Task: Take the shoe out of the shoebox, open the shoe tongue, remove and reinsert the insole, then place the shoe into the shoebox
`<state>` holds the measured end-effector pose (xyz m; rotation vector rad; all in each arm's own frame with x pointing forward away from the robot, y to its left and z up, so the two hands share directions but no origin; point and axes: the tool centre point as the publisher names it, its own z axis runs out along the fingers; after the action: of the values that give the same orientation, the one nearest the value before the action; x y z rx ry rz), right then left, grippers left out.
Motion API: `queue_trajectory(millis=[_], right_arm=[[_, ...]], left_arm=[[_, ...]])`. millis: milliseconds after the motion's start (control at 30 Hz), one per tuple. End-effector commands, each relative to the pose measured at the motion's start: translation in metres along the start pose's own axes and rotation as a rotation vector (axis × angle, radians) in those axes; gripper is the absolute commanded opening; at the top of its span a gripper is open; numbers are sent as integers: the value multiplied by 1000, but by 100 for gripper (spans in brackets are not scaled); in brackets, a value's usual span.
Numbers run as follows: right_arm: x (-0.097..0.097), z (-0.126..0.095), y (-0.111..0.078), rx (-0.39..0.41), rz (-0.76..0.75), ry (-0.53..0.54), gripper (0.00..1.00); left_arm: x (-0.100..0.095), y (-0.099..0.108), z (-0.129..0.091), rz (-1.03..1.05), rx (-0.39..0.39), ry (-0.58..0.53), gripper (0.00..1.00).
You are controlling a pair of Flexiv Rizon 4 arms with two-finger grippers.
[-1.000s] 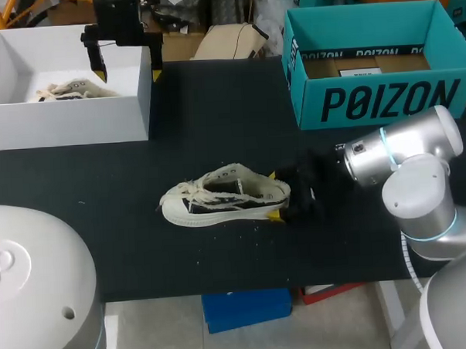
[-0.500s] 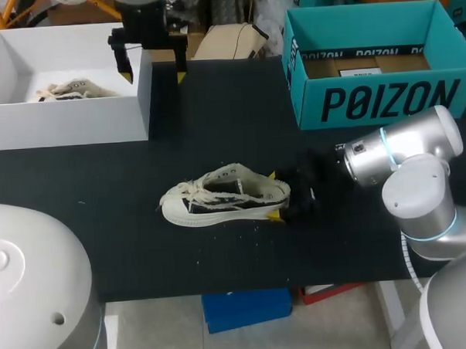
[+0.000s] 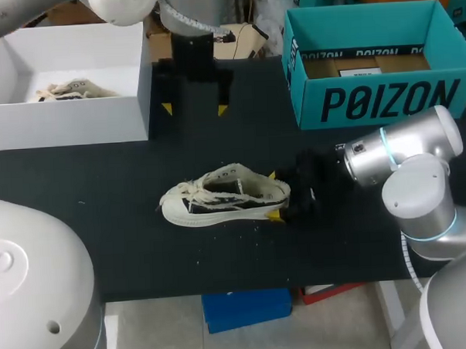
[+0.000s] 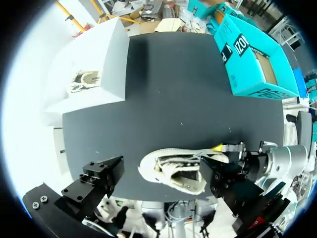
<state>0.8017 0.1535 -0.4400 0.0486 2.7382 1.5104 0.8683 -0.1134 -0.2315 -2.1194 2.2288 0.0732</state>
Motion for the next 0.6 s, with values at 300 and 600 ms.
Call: queue_trajectory(millis=[300, 600], right_arm=[[-1, 2, 0, 2, 2, -1, 0], [-1, 2, 0, 2, 2, -1, 0]], left_arm=[[43, 40, 32, 39, -57, -43, 100], [65, 54, 58, 66, -111, -117, 100]])
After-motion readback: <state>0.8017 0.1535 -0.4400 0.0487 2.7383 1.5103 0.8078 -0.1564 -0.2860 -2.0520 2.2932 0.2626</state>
